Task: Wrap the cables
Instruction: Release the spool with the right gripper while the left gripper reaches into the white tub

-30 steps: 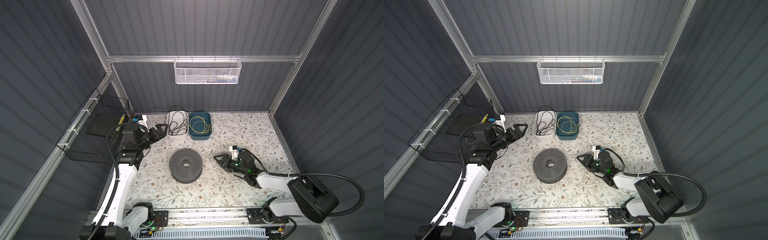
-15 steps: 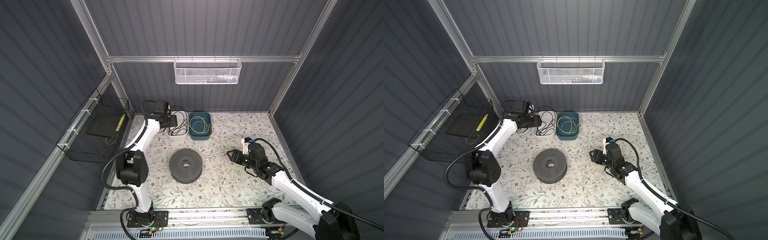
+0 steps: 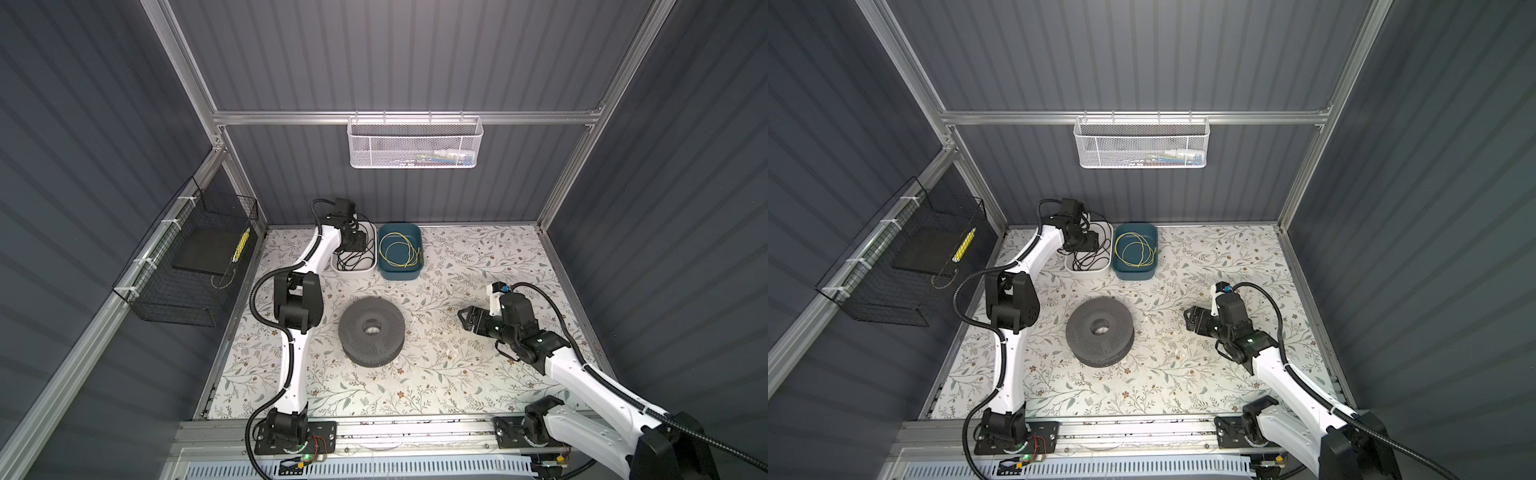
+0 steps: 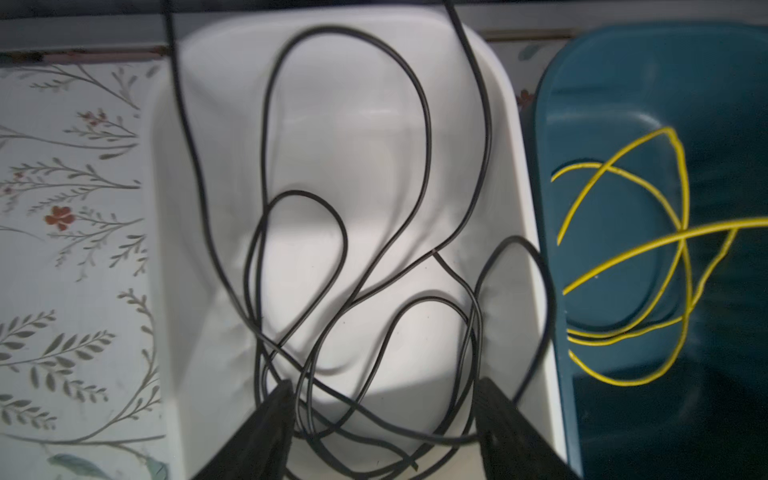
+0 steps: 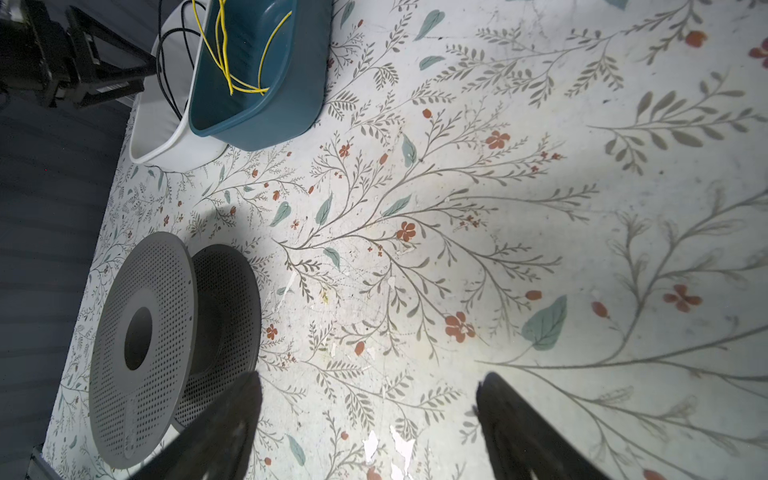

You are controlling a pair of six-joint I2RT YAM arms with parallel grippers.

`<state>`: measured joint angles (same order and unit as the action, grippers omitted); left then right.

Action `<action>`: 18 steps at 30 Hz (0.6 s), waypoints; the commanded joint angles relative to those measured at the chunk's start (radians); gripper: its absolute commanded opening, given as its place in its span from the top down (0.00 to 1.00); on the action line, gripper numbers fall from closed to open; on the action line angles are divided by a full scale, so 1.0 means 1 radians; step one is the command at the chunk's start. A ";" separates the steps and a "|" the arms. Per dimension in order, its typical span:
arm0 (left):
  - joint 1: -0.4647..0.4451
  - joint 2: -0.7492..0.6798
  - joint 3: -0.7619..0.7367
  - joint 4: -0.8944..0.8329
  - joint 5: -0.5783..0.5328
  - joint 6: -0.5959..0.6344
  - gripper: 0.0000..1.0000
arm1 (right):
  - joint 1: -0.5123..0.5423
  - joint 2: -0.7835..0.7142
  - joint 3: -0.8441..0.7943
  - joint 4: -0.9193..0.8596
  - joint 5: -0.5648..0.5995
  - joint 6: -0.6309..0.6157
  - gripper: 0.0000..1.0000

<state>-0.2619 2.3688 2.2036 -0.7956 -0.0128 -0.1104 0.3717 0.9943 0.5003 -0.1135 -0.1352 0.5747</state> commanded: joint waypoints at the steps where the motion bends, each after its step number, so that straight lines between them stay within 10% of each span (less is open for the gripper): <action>1: -0.029 0.041 0.050 -0.048 -0.042 0.030 0.30 | -0.011 0.026 -0.012 0.032 -0.019 -0.012 0.15; 18: -0.030 0.197 0.097 0.009 -0.140 0.051 0.33 | -0.034 0.046 -0.029 0.087 -0.073 0.004 0.12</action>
<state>-0.2916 2.5366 2.2662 -0.7830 -0.1333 -0.0944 0.3439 1.0492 0.4877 -0.0399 -0.1883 0.5762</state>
